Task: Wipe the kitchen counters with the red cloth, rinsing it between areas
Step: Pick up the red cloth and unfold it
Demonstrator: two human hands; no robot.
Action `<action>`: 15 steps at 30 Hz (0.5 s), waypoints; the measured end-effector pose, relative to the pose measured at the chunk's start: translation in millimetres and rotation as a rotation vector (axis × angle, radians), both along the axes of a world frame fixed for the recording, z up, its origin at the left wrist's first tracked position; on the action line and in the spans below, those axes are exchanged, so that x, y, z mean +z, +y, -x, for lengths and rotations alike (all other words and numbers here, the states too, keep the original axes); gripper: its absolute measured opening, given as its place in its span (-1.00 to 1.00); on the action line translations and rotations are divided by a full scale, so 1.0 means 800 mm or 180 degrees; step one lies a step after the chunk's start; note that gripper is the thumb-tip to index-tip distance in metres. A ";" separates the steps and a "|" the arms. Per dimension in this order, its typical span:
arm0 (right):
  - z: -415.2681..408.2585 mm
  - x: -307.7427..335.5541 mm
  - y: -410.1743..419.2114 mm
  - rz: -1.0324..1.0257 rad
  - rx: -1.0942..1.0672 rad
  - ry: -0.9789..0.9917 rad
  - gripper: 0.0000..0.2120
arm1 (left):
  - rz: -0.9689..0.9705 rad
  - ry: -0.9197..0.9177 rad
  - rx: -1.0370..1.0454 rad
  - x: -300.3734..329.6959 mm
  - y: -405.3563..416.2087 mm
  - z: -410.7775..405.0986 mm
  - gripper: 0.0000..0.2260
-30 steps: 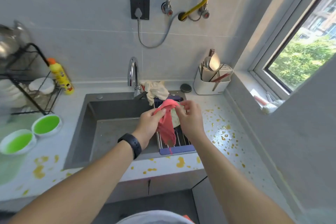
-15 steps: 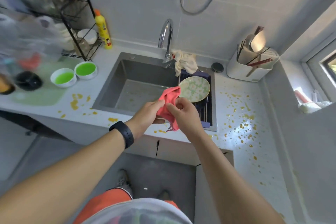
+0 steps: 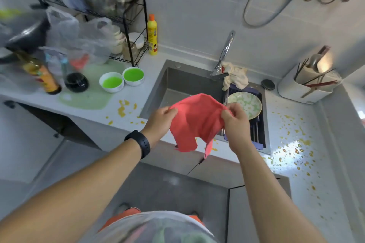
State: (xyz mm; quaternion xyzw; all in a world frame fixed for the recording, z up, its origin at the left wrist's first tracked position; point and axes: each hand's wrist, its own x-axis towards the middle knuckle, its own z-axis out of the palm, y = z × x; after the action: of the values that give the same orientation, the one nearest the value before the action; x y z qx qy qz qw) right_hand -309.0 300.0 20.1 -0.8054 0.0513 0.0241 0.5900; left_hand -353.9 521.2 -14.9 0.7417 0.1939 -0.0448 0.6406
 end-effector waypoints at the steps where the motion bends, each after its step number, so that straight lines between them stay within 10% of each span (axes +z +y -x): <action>1: 0.000 -0.003 0.016 -0.0019 -0.0030 0.0003 -0.81 | -0.0064 -0.0020 0.0063 0.000 0.029 0.002 -0.40; 6: -0.004 -0.019 0.070 -0.0125 -0.0121 0.0224 -0.77 | -0.0232 -0.0062 0.0503 -0.012 0.141 0.009 -0.77; 15: 0.034 -0.061 0.140 0.0139 -0.0274 0.0142 -0.87 | -0.0363 -0.0064 0.0568 -0.051 0.229 0.043 -0.77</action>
State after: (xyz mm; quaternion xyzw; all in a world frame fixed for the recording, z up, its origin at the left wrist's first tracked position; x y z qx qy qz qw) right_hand -336.5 412.4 -28.7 -0.8144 0.0996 0.0155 0.5715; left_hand -388.2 704.5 -55.7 0.7572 0.2549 0.0309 0.6006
